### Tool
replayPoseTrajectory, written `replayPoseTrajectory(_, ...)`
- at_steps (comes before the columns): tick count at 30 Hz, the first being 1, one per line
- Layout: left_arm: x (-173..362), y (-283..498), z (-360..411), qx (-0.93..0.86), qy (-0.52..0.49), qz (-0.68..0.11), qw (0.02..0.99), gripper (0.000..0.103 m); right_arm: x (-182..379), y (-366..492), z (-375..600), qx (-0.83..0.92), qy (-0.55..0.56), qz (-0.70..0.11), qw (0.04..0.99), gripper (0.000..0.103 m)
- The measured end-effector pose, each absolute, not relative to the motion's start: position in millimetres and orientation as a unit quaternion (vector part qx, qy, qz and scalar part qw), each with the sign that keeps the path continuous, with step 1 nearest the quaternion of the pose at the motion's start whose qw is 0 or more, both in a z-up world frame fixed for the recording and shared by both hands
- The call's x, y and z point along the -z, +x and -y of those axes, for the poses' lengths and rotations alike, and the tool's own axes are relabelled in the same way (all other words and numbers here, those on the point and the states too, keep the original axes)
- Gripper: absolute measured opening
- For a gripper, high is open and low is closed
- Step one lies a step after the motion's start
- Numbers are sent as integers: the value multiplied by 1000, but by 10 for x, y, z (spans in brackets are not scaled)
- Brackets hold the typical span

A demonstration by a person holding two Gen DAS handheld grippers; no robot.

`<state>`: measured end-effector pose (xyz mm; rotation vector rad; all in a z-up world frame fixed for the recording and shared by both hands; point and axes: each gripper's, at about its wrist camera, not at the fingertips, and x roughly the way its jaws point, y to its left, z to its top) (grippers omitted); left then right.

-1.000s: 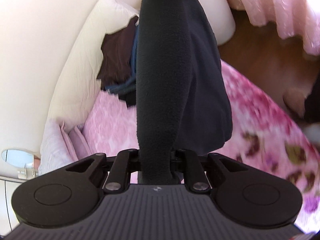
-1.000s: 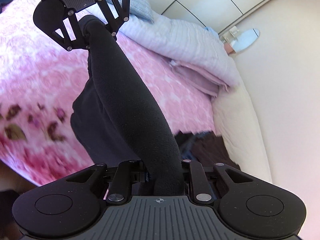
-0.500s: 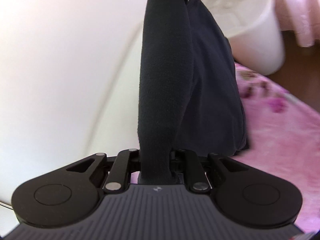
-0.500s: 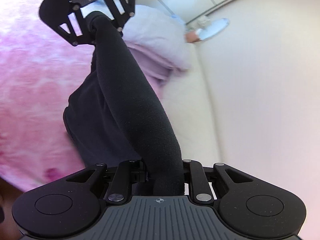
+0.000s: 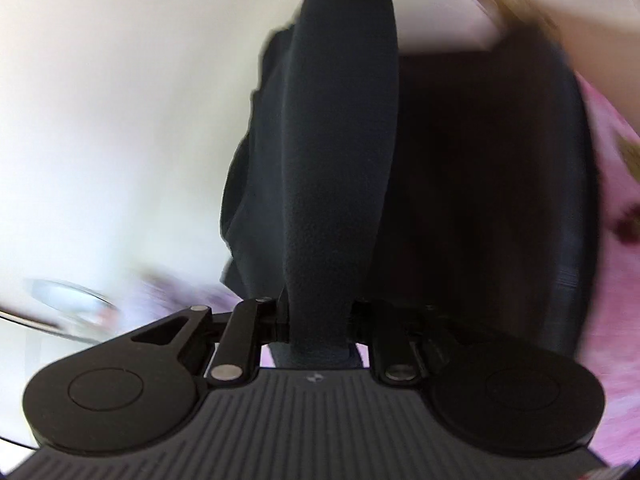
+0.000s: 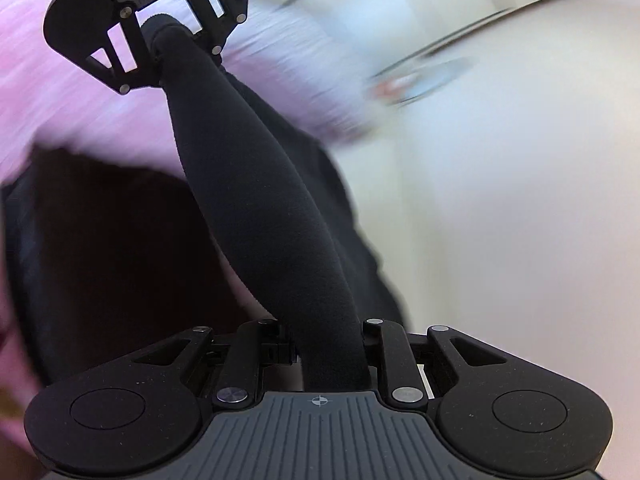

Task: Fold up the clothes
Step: 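Lift the folded sweater with both tools and carry it to the clothes stack, then lower the sweater onto the stack top and open both tools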

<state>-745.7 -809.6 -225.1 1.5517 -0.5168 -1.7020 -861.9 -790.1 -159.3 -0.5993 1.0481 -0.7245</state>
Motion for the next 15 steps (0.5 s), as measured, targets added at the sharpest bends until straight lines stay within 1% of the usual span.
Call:
replayPoseTrajectory(2,2594,-7544,7993,654,625,195,379,18,2156,-8710,7925,267,-253,-528,765,19)
replayPoseTrajectory(3,2726,-7576,7940,649,630,195,380,18,2274,-8759,7873,258,-264,-529,764,19)
replayPoseTrajectory(4,2745,-7576,7893,647,626,203,385,19,2389,-8808,7821,249,-276,-530,763,19)
replayPoseTrajectory(5,2738,-7559,7864,647,622,207,389,22,2407,-8869,7775,250,-281,-521,766,20)
replayPoseTrajectory(9,2684,-7465,7831,648,620,220,383,24,2371,-8920,7692,249,-301,-516,763,20)
replayPoseTrajectory(11,2664,-7454,7855,650,626,218,372,22,2326,-8921,7701,243,-302,-518,762,20)
replayPoseTrajectory(15,2623,-7451,7886,652,623,218,374,19,2127,-9102,7975,240,-267,-524,773,19)
